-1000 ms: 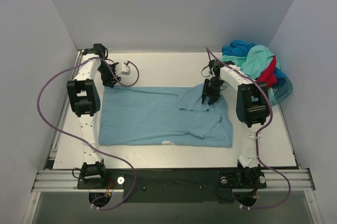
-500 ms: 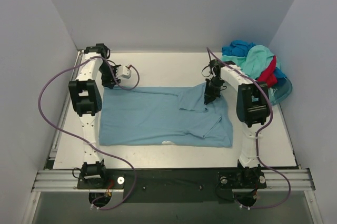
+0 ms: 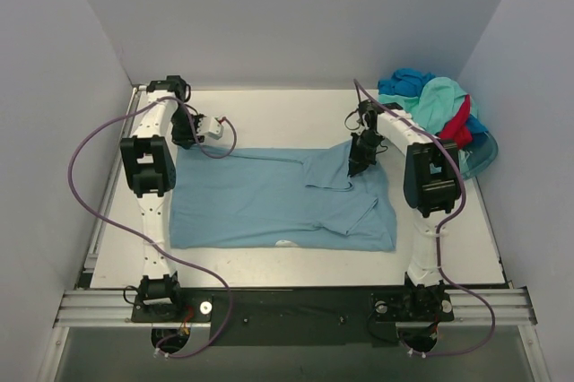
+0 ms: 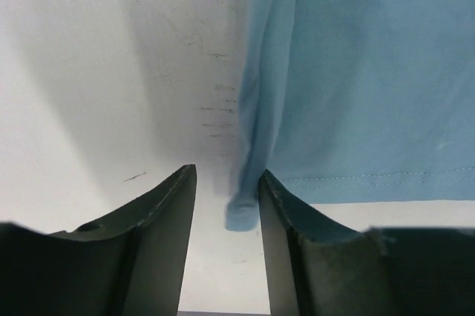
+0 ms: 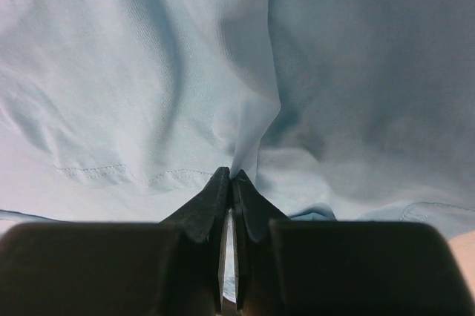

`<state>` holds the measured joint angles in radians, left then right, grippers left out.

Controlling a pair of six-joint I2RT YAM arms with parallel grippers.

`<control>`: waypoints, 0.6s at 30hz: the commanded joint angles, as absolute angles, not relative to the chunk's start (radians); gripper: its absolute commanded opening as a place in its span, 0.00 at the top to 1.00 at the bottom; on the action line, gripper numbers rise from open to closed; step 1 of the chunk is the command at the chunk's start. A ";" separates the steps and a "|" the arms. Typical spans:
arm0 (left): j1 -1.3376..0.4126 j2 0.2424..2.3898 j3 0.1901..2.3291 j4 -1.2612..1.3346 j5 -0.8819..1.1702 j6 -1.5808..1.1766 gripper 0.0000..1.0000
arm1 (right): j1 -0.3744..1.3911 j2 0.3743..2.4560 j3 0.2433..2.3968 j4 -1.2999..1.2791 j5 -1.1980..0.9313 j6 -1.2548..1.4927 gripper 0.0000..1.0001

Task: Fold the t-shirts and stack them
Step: Grap the side of the flattened tshirt furthest away from the robot with both arms

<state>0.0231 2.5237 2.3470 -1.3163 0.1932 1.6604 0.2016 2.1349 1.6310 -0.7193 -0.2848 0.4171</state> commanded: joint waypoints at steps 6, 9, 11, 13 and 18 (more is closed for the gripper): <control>0.017 2.468 2.324 -1.367 0.224 1.603 1.00 | 0.193 2.036 1.666 -0.770 -0.290 0.408 1.00; 0.017 2.424 2.300 -1.358 0.230 1.589 1.00 | 0.187 1.993 1.669 -0.788 -0.304 0.407 1.00; 0.012 2.384 2.275 -1.358 0.226 1.565 1.00 | 0.183 1.953 1.675 -0.811 -0.322 0.405 1.00; 0.011 2.323 2.223 -1.353 0.222 1.546 1.00 | 0.176 1.899 1.666 -0.834 -0.347 0.405 1.00; 0.009 2.076 1.917 -1.315 0.212 1.549 1.00 | 0.163 1.741 1.588 -0.913 -0.414 0.403 1.00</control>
